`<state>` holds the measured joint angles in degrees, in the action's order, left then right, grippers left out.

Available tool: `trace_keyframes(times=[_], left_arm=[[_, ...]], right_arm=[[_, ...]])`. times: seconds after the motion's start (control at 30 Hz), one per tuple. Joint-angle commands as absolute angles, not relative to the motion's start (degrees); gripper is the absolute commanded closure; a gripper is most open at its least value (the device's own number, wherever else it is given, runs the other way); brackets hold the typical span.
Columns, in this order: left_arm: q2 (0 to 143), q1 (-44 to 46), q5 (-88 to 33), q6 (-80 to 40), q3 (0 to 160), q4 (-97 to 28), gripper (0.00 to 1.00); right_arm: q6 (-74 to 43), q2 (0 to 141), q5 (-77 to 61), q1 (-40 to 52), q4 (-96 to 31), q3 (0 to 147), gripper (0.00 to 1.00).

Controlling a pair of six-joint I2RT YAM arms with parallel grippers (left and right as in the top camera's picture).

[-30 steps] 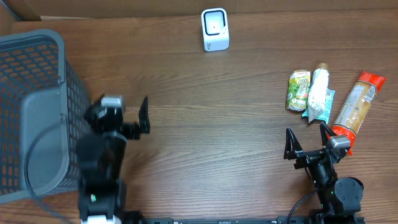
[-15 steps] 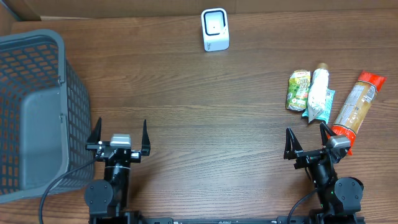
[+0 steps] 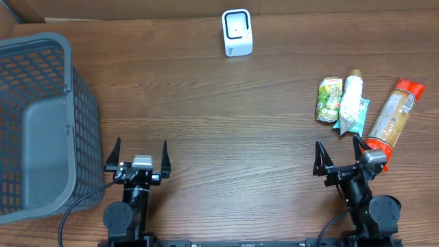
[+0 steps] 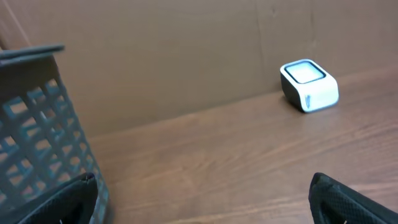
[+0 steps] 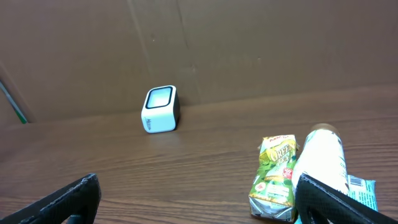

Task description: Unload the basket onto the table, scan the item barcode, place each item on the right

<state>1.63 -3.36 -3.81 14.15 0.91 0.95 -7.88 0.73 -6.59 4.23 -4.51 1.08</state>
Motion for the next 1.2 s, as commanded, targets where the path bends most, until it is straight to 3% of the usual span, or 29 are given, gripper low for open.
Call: trace_keyframes(times=[0.0,1.17], left_arm=[[0.16,-3.44,-4.51,15.29,0.27,-0.47,0.00],[0.25,-3.29,-4.27,15.03,0.27,-4.08,0.00]], right_arm=[[-8.08,0.16,-6.07,4.54,-4.23,0.47,0.00],[-8.08,0.16,-6.07,4.56,-4.23,0.47,0.00]])
